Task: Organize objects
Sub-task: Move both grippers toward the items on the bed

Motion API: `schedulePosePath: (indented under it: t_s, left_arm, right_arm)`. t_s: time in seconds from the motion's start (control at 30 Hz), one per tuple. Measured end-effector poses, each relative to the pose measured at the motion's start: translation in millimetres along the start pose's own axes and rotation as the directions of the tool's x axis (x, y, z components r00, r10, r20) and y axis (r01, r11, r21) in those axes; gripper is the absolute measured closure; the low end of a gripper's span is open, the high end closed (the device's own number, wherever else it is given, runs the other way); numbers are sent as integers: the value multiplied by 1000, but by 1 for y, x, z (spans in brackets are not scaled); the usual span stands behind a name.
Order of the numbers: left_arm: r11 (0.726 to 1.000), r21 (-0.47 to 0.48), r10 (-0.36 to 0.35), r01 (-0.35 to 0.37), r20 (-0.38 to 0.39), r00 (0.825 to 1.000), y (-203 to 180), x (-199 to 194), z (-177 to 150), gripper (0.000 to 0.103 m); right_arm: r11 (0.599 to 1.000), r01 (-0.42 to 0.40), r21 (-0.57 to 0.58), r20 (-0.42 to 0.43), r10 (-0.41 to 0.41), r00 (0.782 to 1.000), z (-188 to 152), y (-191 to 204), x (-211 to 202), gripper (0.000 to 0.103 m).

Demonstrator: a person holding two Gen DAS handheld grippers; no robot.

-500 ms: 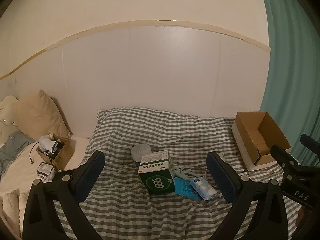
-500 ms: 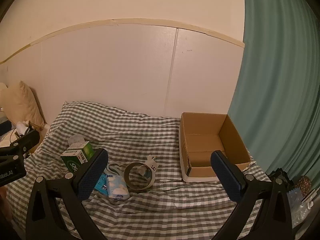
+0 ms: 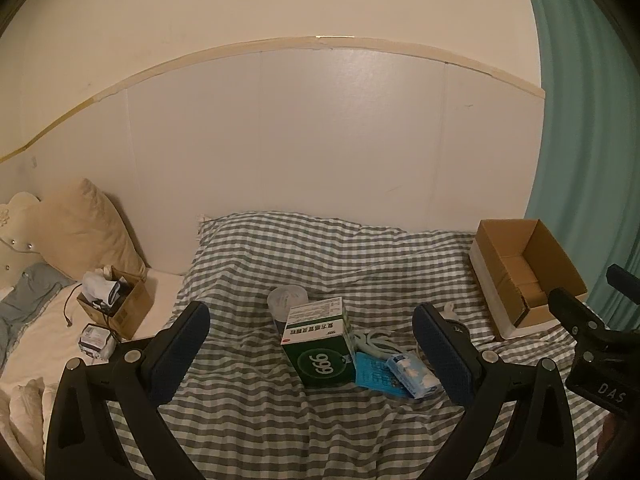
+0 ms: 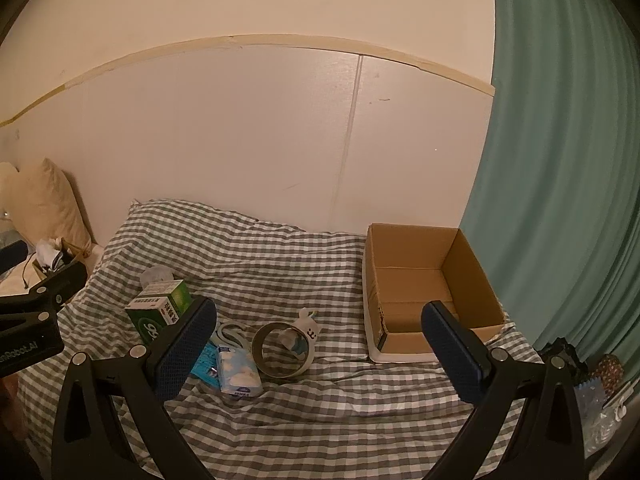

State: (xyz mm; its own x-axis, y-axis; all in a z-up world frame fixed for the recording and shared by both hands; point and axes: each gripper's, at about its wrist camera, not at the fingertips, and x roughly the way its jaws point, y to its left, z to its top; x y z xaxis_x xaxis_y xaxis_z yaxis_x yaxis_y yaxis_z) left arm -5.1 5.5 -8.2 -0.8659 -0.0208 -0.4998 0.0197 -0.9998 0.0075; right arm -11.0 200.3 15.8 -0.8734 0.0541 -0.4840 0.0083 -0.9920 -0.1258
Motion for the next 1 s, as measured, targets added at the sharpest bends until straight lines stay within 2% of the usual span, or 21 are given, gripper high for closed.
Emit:
schedulePosePath:
  t_s: [0.17, 0.27, 0.5, 0.63, 0.77, 1.0]
  left_arm:
    - [1000, 1, 0, 0, -5, 1000, 0, 2, 1, 0]
    - [1000, -5, -3, 3, -11, 1000, 1, 0, 1, 0]
    - [1000, 13, 7, -7, 0, 1000, 4, -11, 2, 0]
    - [1000, 5, 25, -25, 8, 1000, 15, -17, 6, 0]
    - [999, -14, 38, -38, 20, 999, 30, -20, 8, 0]
    - [996, -47, 74, -74, -5, 997, 53, -10, 4, 0]
  right_arm:
    - [1000, -8, 9, -3, 8, 1000, 1, -1, 1, 0]
    - [999, -43, -3, -14, 43, 999, 3, 2, 1, 0]
    - [999, -39, -22, -3, 39, 999, 8, 8, -15, 0]
    - [999, -45, 25, -14, 45, 999, 16, 10, -20, 0]
    - [993, -89, 77, 23, 88, 996, 26, 14, -29, 0]
    - [997, -74, 28, -13, 74, 997, 16, 30, -13, 0]
